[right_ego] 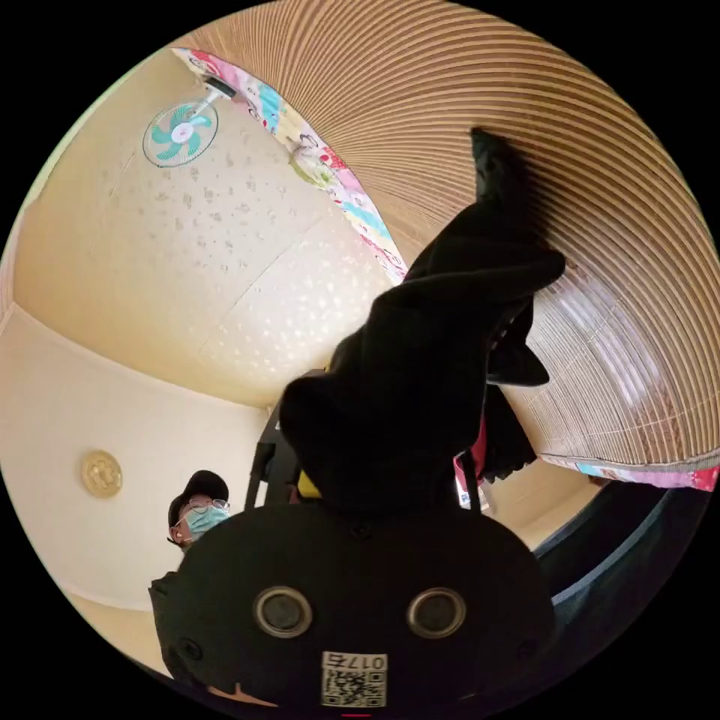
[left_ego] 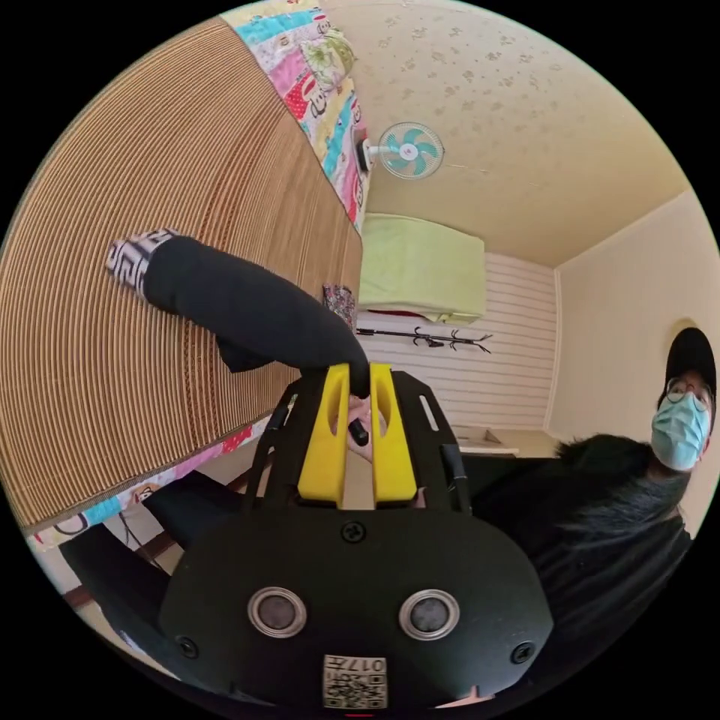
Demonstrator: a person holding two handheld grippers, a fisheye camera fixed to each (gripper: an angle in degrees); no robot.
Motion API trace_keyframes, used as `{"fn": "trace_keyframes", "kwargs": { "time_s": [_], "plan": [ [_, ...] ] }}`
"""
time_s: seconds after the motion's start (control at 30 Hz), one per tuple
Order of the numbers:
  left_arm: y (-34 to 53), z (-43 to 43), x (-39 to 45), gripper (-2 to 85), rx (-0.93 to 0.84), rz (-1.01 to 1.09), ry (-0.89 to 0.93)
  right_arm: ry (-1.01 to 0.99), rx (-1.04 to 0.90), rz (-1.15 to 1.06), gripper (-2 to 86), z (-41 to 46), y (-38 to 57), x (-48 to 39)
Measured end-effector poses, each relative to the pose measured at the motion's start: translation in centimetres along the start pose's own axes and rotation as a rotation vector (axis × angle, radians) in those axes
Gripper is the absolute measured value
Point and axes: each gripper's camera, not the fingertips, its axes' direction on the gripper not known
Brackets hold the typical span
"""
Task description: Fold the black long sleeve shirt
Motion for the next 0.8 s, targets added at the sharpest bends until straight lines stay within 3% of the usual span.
{"fn": "trace_keyframes", "kwargs": {
  "time_s": [0.13,0.3,0.4,0.57,0.67,0.8],
  "plan": [
    [3.0,-5.3,4.3,6.0,-0.064,0.16,0.037,0.119,-0.175,-0.315,13.3,2.8,1.3,-9.8],
    [7.3,-12.8,5.5,6.1,-0.071,0.199,-0.093,0.276,-0.125,-0.49,9.8,-1.4,1.9,-19.3],
    [10.1,-17.8,3.9,6.4,-0.044,0.137,-0.152,0.512,0.12,-0.359,7.3,-9.2,2.0,-21.0],
    [16.1,-28.3,3.9,7.2,0.067,0.115,-0.308,0.613,0.873,-0.113,4.3,-22.9,14.5,-20.9],
    [20.3,-34.8,5.7,7.7,0.216,0.134,-0.503,0.488,1.019,-0.066,3.3,-23.5,21.2,-16.6],
    [25.5,-42.6,8.2,8.6,0.494,0.123,-0.753,0.319,0.954,-0.047,2.8,-20.5,24.9,-8.3]
  ]
}}
